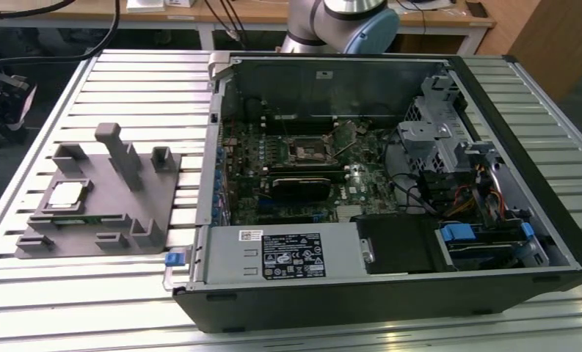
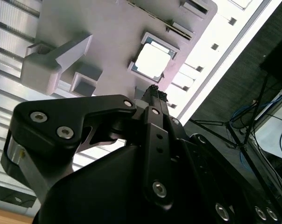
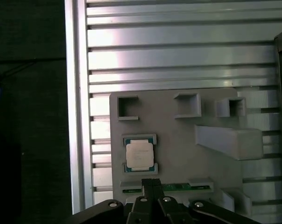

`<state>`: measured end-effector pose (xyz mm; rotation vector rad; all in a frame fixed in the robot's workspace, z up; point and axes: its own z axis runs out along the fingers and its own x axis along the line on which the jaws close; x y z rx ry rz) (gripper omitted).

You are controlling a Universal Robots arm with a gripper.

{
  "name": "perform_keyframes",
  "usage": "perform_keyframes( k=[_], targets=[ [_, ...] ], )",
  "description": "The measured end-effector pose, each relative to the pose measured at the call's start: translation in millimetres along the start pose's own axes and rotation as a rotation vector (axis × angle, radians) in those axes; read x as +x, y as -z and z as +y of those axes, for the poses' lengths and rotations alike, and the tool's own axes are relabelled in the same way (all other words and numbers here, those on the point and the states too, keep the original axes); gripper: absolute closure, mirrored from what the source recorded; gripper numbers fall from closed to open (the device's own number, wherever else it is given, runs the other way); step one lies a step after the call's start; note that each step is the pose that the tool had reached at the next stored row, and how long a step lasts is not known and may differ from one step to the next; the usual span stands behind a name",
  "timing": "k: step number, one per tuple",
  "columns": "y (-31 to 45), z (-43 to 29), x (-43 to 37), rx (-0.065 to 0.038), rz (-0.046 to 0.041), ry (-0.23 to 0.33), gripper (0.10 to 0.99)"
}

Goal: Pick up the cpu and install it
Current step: 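Pick up the cpu and move it towards the insertion slot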

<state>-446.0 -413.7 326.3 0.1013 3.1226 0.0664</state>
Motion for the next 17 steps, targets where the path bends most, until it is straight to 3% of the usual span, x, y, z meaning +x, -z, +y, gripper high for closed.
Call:
perform_keyframes(
  k=[14,17],
  targets=[
    [-11.0,-1.0,0.1,0.006,0.003,0.011,0.98],
    [-15.5,-1.5,0.3,0.008,0.0053,0.013,0.922]
  ],
)
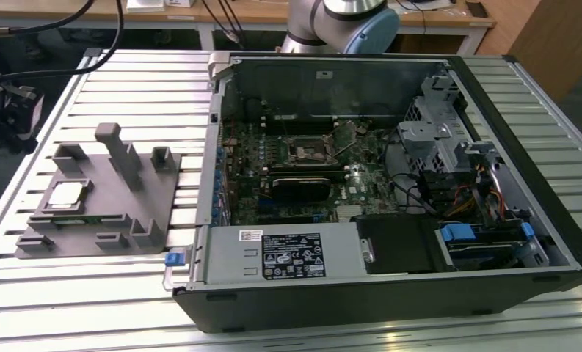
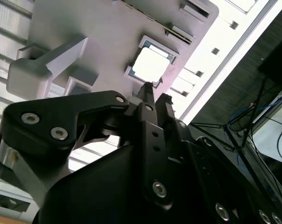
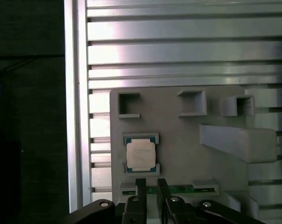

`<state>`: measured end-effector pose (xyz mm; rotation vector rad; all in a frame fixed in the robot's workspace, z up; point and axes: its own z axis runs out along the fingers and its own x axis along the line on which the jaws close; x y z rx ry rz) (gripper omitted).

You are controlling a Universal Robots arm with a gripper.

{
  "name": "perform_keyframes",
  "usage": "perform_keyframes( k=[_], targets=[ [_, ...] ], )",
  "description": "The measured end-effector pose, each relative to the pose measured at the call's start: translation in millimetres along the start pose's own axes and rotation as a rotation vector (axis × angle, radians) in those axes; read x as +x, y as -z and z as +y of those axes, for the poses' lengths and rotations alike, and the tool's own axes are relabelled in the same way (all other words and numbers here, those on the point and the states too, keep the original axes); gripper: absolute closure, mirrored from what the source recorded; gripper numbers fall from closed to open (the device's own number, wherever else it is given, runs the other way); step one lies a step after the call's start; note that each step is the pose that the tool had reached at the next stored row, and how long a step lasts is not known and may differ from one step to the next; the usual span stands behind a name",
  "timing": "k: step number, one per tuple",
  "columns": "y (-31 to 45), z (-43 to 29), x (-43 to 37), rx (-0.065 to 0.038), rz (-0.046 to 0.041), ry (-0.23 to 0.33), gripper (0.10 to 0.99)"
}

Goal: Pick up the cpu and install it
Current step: 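Pick up the cpu and move it towards the insertion slot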

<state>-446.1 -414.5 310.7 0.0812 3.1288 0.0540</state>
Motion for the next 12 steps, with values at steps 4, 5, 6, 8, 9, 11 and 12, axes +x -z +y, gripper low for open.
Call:
perform_keyframes(
  k=[4,5,6,8,9,11,12],
  targets=[
    [-5.7,-0.8,0.0,0.003,0.005,0.002,0.737],
    [-7.1,-1.0,0.0,0.004,0.0059,0.002,0.678],
    [-8.7,-1.2,0.0,0.005,0.0063,0.002,0.678],
    [-11.7,-1.4,0.0,0.007,0.0062,0.003,0.561],
    [-13.1,-1.5,0.0,0.007,0.0062,0.004,0.561],
    [-15.7,-1.7,0.0,0.008,0.0062,0.005,0.502],
    [-16.5,-1.8,0.0,0.009,0.0063,0.005,0.439]
  ],
)
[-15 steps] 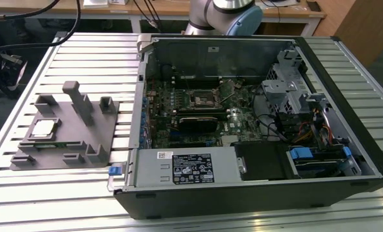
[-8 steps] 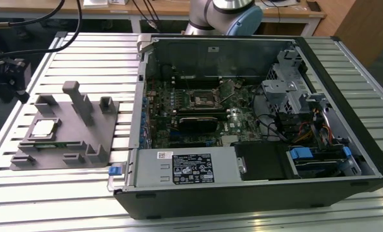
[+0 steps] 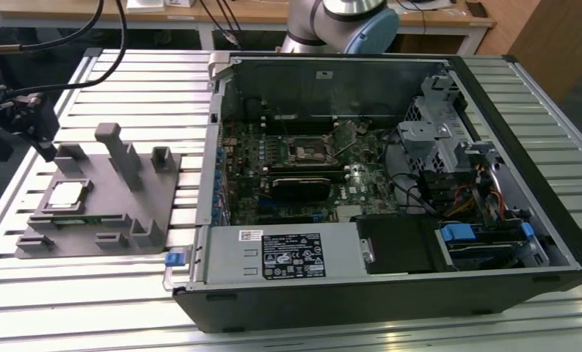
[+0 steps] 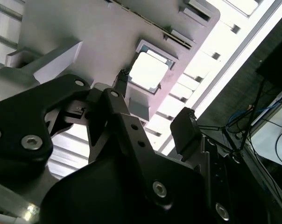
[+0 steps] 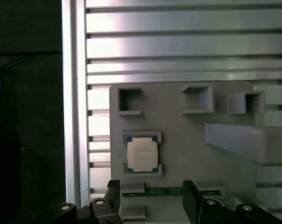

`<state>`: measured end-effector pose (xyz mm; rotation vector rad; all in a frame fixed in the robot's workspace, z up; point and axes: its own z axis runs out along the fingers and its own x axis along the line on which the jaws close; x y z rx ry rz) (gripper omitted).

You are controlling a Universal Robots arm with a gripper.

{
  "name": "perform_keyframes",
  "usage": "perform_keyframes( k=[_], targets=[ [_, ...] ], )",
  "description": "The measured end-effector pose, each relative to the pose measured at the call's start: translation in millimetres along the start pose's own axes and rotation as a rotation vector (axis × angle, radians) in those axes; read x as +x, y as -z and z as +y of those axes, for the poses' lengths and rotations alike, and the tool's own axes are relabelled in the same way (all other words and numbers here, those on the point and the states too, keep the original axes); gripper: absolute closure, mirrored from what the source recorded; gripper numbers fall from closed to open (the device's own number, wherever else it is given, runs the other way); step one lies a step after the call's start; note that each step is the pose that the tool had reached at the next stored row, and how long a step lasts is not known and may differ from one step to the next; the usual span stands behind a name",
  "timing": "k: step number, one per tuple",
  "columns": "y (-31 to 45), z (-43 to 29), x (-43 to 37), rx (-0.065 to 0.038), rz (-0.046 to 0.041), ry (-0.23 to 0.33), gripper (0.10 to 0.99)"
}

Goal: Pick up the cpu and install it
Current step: 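Pick up the cpu and move it towards the insertion slot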

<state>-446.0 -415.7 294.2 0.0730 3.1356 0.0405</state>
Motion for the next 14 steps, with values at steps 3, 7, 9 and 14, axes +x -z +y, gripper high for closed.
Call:
perform_keyframes(
  k=[3,7,9,14],
  targets=[
    [-1.6,-0.1,0.1,0.0,0.0001,0.001,0.439],
    [-3.2,-0.3,0.1,0.0,0.0001,0.008,0.439],
    [-3.9,-0.3,0.1,0.0,0.0003,0.012,0.439],
    [-8.2,-0.4,0.1,0.0,0.0006,0.028,0.439]
  ],
)
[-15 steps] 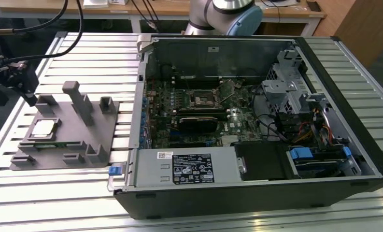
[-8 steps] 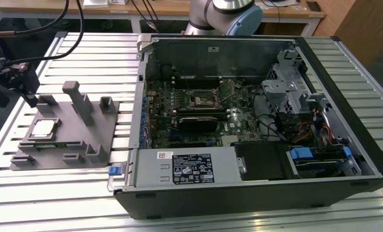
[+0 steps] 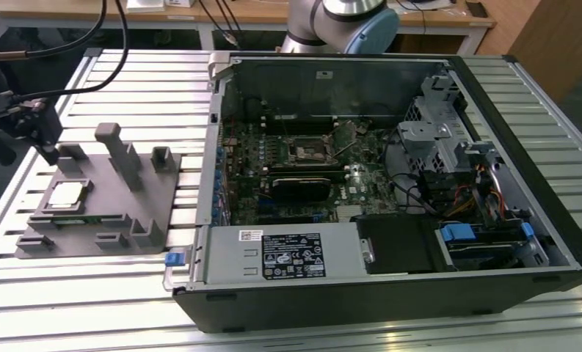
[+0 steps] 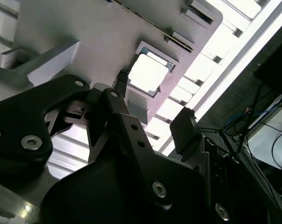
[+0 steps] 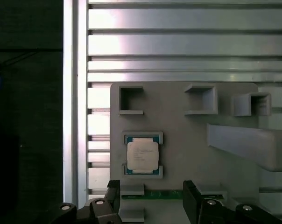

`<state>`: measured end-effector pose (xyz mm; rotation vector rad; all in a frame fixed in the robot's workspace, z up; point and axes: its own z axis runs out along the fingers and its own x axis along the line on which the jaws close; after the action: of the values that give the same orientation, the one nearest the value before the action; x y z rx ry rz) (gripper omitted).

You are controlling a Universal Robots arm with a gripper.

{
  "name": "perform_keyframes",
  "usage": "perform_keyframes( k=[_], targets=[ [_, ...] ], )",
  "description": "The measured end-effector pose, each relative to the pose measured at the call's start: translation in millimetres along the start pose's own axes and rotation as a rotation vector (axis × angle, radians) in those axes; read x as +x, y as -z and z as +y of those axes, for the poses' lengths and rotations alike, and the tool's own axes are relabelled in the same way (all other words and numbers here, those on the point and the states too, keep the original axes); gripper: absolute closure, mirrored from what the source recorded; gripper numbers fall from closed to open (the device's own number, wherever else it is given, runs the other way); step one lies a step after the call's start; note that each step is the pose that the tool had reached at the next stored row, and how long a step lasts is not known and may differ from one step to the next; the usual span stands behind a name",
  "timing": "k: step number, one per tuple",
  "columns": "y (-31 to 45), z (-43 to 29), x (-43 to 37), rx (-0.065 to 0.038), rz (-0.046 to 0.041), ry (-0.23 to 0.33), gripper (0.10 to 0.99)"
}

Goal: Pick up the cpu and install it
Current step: 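Pick up the cpu and move it towards the insertion slot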

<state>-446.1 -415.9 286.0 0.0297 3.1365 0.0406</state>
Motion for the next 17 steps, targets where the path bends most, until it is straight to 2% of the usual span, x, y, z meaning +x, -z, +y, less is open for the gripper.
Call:
perform_keyframes(
  k=[4,17],
  targets=[
    [-3.5,-0.1,0.0,0.0,0.0011,0.037,0.439],
    [-7.9,-0.3,0.0,0.001,0.0007,0.04,0.439]
  ],
)
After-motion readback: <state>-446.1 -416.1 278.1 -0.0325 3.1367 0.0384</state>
